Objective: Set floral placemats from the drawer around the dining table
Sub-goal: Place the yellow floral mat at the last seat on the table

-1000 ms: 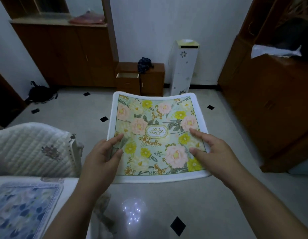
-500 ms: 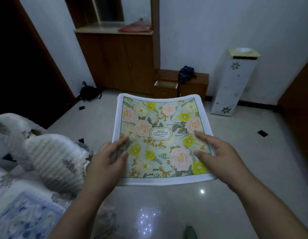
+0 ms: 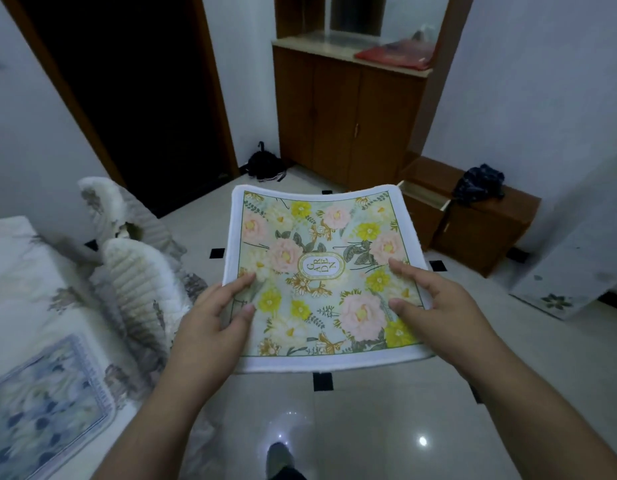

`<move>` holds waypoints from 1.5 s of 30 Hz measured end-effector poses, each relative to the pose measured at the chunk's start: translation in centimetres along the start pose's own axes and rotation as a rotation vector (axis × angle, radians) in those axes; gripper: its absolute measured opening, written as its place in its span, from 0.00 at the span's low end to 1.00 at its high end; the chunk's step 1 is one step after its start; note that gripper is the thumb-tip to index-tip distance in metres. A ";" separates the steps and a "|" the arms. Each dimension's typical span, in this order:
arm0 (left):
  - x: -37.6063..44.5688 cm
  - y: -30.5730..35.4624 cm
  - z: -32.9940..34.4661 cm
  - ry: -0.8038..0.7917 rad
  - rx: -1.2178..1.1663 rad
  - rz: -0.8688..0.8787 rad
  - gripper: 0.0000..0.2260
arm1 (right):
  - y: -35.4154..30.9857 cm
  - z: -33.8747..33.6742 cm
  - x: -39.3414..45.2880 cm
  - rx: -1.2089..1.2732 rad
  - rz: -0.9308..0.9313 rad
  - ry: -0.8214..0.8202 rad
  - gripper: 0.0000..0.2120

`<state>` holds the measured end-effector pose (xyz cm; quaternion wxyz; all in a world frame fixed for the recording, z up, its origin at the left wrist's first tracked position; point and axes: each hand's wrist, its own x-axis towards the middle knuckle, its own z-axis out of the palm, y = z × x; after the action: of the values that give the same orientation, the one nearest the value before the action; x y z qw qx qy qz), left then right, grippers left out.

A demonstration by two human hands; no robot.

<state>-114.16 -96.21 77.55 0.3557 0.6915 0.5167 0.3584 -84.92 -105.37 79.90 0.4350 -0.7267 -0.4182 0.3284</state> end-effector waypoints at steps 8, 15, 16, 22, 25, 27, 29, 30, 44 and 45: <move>10.9 -3.4 0.6 0.083 -0.009 -0.073 0.18 | -2.7 4.0 13.4 -0.067 -0.042 -0.088 0.24; 22.5 -6.0 -1.5 0.130 -0.010 -0.090 0.18 | -6.8 9.1 25.1 -0.179 -0.126 -0.113 0.25; 23.9 -6.3 -1.9 0.142 -0.003 -0.094 0.18 | -7.4 9.9 26.6 -0.186 -0.137 -0.118 0.25; 30.0 -8.6 -4.4 0.217 0.021 -0.155 0.18 | -10.4 14.5 34.6 -0.224 -0.187 -0.206 0.25; 32.8 -10.1 -5.0 0.262 0.025 -0.200 0.18 | -11.1 17.2 39.0 -0.254 -0.237 -0.253 0.25; 34.7 -11.1 -5.2 0.294 0.046 -0.233 0.18 | -11.4 19.2 42.1 -0.279 -0.276 -0.298 0.25; 36.9 -11.8 -5.4 0.329 0.074 -0.259 0.18 | -11.8 20.8 45.4 -0.254 -0.299 -0.352 0.25; 38.0 -12.0 -5.4 0.349 0.087 -0.268 0.19 | -12.2 21.5 47.2 -0.237 -0.308 -0.377 0.25; 54.2 -13.2 -6.5 0.744 0.119 -0.450 0.19 | -22.3 33.4 71.7 -0.156 -0.467 -0.759 0.25; 54.6 -13.4 -6.7 0.764 0.133 -0.457 0.20 | -23.1 34.4 72.5 -0.158 -0.473 -0.786 0.25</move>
<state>-114.64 -39.58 76.27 0.1642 0.3989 0.7723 0.4664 -89.80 -22.03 78.65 0.2498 -0.4626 -0.7294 0.4377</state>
